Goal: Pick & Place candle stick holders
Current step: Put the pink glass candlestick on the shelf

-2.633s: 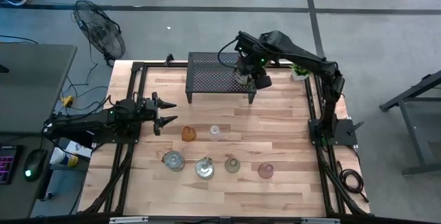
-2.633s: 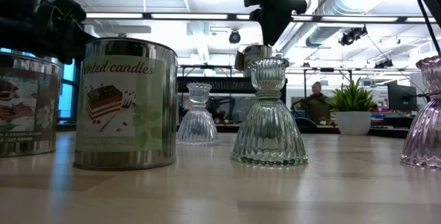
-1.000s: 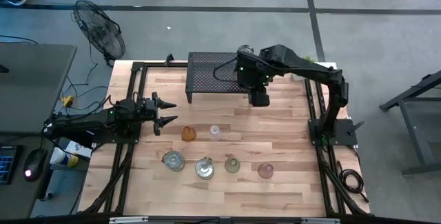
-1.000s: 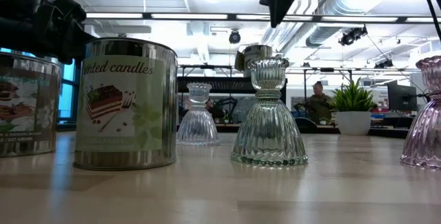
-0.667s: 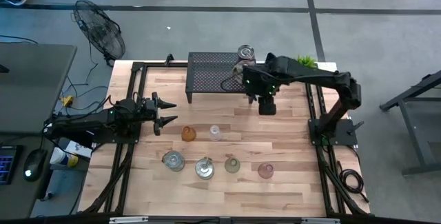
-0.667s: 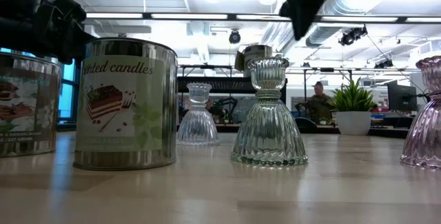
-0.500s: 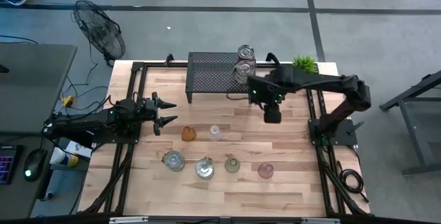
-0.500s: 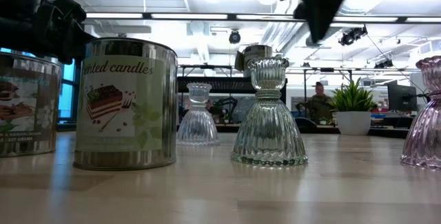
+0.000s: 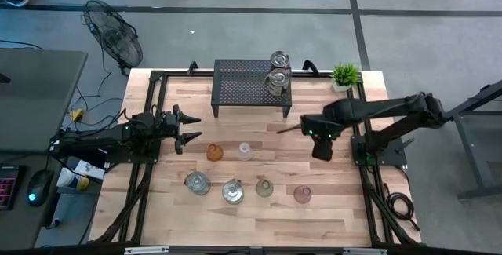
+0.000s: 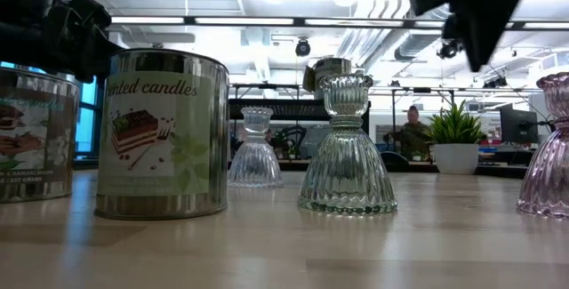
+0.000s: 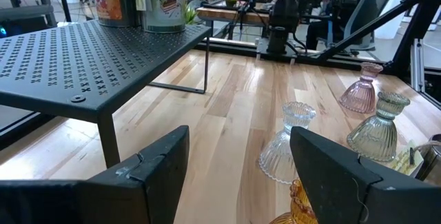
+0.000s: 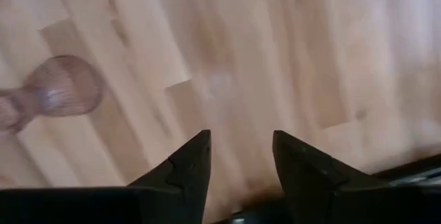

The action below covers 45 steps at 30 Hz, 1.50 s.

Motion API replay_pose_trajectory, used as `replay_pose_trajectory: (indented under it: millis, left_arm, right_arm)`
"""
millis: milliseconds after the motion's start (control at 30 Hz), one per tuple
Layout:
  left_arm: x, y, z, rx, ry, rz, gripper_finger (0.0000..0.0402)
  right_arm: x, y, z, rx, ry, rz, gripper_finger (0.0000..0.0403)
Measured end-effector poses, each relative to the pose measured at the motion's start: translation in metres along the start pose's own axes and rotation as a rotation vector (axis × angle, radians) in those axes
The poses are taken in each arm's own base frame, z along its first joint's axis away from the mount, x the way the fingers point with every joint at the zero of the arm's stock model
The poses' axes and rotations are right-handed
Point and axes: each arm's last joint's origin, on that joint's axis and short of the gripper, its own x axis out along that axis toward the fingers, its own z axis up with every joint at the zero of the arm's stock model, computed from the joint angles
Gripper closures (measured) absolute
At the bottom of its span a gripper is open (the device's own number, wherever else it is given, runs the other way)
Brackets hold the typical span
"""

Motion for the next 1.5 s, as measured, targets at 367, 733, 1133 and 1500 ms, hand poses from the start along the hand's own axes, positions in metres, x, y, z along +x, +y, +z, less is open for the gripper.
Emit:
replay_pose_trajectory:
  millis: [367,733,1133,1500]
  left_arm:
    - [0.0,0.0,0.0,0.0,0.0,0.0,0.0153]
    - [0.0,0.0,0.0,0.0,0.0,0.0,0.0153]
    - [0.0,0.0,0.0,0.0,0.0,0.0,0.0153]
    - [0.0,0.0,0.0,0.0,0.0,0.0,0.0153]
  right_arm:
    - [0.039,0.027,-0.037,0.02,0.01,0.218,0.0193]
    - [0.077,0.036,-0.066,-0.086,-0.019,0.338,0.0208]
    - [0.108,0.04,-0.09,-0.201,-0.118,0.405,0.0208]
    - [0.132,0.055,-0.101,-0.324,-0.228,0.48,0.0203]
